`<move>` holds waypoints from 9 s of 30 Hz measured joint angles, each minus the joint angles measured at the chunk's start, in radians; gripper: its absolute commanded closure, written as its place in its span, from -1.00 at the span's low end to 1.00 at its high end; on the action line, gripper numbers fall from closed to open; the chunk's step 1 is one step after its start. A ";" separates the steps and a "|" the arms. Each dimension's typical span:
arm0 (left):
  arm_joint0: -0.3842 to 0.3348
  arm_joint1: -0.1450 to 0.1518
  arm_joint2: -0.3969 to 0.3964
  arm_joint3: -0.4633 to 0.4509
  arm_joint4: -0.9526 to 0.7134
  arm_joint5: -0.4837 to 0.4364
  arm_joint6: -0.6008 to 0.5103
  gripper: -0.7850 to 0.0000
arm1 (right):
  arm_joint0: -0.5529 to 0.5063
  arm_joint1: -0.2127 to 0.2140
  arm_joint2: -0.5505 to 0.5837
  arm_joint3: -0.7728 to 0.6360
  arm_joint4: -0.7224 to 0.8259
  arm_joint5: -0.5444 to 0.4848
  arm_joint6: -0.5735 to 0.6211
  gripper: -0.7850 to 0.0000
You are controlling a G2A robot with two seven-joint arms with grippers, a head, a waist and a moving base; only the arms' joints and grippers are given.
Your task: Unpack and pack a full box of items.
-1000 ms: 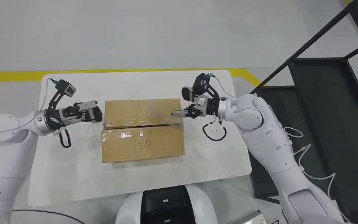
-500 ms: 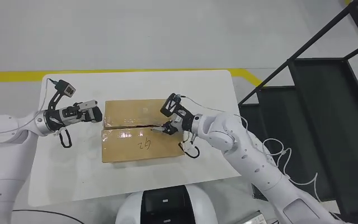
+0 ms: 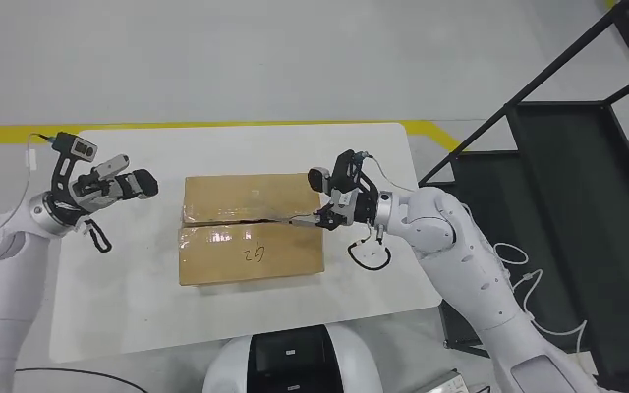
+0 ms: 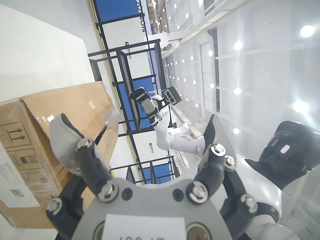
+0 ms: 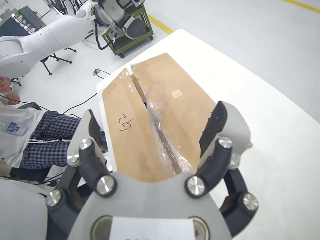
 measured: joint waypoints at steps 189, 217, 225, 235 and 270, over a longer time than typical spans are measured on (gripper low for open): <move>0.052 -0.007 -0.029 -0.085 0.062 0.043 -0.028 -1.00 | 0.109 -0.068 -0.386 -0.176 -0.857 0.448 -0.142 1.00; 0.147 0.026 -0.083 0.041 0.250 0.164 -0.076 -1.00 | 0.146 -0.096 -0.340 -0.054 -0.701 0.319 -0.166 1.00; 0.048 0.000 0.046 0.070 0.284 0.178 -0.068 -1.00 | 0.147 -0.103 -0.342 -0.067 -0.706 0.321 -0.155 1.00; -0.023 -0.016 0.111 0.090 0.295 0.156 -0.063 -1.00 | 0.157 -0.115 -0.390 -0.108 -0.843 0.335 -0.129 1.00; -0.063 -0.024 0.145 0.096 0.280 0.144 -0.049 -1.00 | 0.146 -0.165 -0.440 -0.159 -1.027 0.411 -0.247 -1.00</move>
